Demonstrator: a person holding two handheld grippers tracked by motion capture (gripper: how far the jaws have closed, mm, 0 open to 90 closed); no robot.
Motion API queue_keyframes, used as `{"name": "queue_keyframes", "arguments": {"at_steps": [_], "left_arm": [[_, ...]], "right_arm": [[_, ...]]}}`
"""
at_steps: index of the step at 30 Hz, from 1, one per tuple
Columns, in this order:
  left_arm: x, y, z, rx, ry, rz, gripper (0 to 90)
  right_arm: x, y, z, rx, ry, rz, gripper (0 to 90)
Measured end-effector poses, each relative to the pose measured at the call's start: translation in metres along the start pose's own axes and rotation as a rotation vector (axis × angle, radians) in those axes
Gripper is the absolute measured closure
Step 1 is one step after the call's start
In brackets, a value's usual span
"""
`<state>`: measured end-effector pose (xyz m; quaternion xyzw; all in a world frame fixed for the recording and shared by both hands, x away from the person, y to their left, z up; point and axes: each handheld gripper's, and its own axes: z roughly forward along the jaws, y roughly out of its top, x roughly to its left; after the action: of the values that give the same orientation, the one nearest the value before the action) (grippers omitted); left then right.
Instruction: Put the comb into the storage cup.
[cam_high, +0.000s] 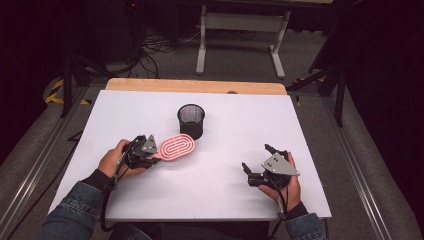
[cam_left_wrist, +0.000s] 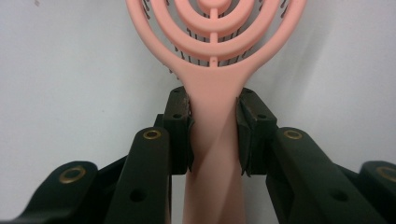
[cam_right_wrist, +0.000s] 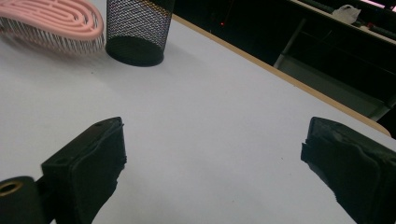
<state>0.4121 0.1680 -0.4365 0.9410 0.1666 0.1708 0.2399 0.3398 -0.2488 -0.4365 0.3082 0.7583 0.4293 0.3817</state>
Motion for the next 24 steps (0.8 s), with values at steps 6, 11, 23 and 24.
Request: {"name": "queue_keyframes", "arguments": {"at_steps": [6, 11, 23, 24], "left_arm": [[-0.01, -0.009, -0.016, -0.113, 0.079, -0.004, 69.6], [-0.011, -0.016, -0.021, -0.15, 0.098, -0.027, 69.6], [-0.018, -0.019, -0.033, -0.26, 0.172, -0.033, 69.7], [-0.019, -0.019, -0.034, -0.274, 0.187, -0.036, 69.7]], "right_arm": [[0.0, 0.0, 0.0, 0.001, 0.001, -0.001, 6.3], [0.001, 0.001, 0.0, -0.003, -0.002, -0.001, 6.3], [0.0, 0.005, -0.002, -0.035, 0.006, 0.039, 6.3], [0.0, 0.009, -0.002, -0.055, 0.015, 0.056, 6.3]]}}
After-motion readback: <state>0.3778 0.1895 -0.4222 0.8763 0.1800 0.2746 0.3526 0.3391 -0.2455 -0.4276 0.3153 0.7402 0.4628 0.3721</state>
